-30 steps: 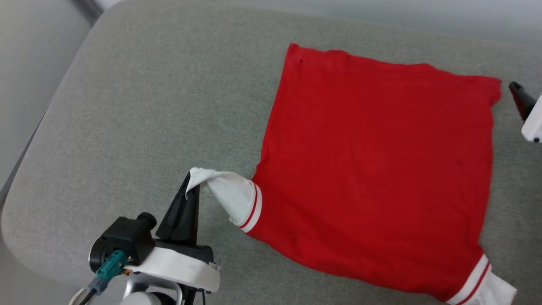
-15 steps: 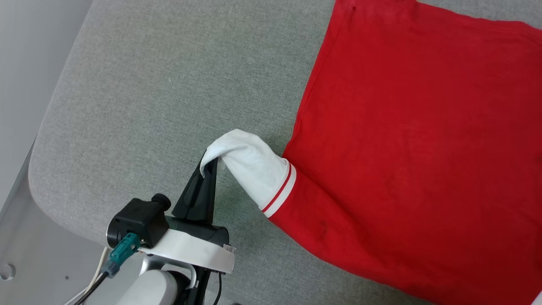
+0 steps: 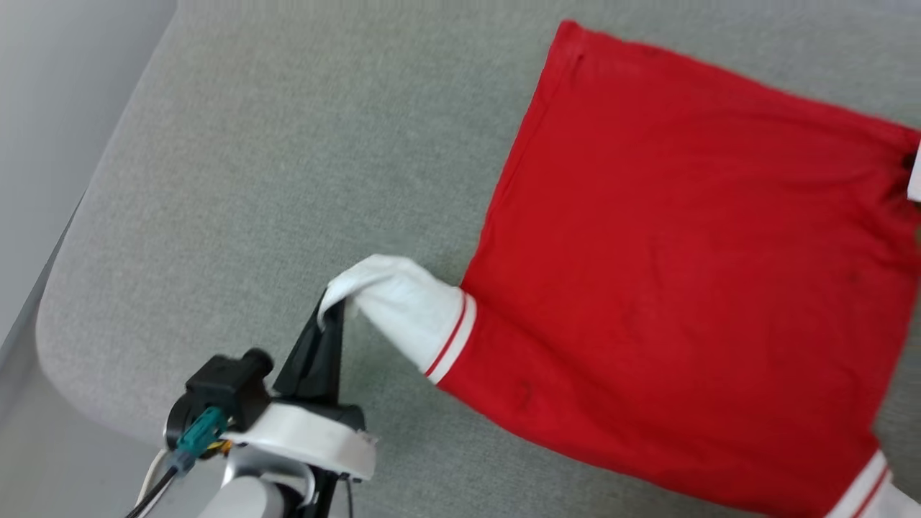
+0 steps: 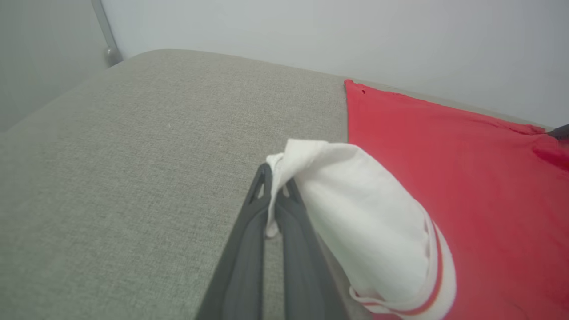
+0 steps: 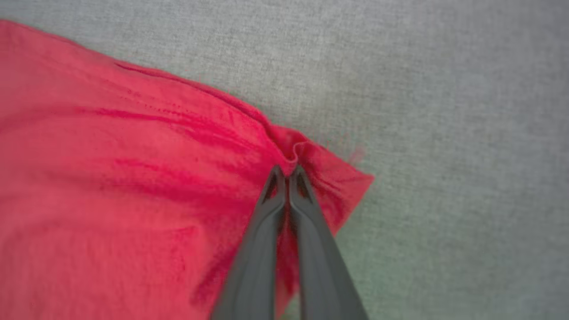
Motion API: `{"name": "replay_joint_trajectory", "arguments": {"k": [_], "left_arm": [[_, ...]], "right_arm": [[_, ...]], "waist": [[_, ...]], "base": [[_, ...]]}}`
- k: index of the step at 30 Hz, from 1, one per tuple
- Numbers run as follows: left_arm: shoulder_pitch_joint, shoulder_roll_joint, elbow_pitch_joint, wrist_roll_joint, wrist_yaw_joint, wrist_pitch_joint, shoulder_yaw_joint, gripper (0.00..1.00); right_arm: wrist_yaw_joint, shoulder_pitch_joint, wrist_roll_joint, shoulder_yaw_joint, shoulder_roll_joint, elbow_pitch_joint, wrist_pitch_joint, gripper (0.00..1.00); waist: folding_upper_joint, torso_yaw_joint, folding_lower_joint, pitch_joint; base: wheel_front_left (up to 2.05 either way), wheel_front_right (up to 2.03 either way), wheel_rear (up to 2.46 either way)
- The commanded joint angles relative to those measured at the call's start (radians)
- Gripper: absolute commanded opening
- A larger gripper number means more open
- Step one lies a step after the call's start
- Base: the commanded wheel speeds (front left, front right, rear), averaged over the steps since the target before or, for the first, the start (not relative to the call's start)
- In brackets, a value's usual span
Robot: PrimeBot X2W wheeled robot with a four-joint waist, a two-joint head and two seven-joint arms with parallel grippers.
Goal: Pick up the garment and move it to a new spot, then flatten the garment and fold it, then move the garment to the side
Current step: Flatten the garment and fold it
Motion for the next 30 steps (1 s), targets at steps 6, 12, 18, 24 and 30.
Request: {"name": "replay_joint_trajectory", "arguments": {"k": [6, 12, 18, 24, 30], "left_arm": [[0.087, 0.043, 0.024, -0.03, 0.047, 0.013, 0.052, 0.0], [0.184, 0.094, 0.021, -0.052, 0.097, 0.042, 0.097, 0.0], [0.275, 0.133, 0.006, -0.077, 0.134, 0.073, 0.126, 0.0], [0.309, 0.149, -0.003, -0.085, 0.142, 0.095, 0.129, 0.0], [0.321, 0.152, -0.011, -0.093, 0.145, 0.113, 0.121, 0.0]], "right_arm": [[-0.001, 0.171, 0.102, 0.11, -0.041, -0.171, 0.007, 0.0], [-0.001, 0.467, 0.197, 0.141, -0.079, -0.403, 0.048, 0.0], [-0.001, 0.833, 0.223, 0.064, -0.026, -0.628, 0.095, 0.0], [-0.001, 1.097, 0.208, -0.018, 0.092, -0.747, 0.126, 0.0], [-0.001, 1.216, 0.199, -0.069, 0.232, -0.799, 0.057, 1.0]], "waist": [[0.0, -0.161, -0.0002, -0.167], [0.0, -0.278, -0.0002, -0.268], [0.0, -0.368, -0.0002, -0.337], [0.0, -0.405, -0.0002, -0.367], [0.0, -0.429, -0.0002, -0.382]], "base": [[0.0, 0.0, 0.0], [0.0, 0.0, 0.0], [0.0, 0.0, 0.0], [0.0, 0.0, 0.0], [0.0, 0.0, 0.0]]}}
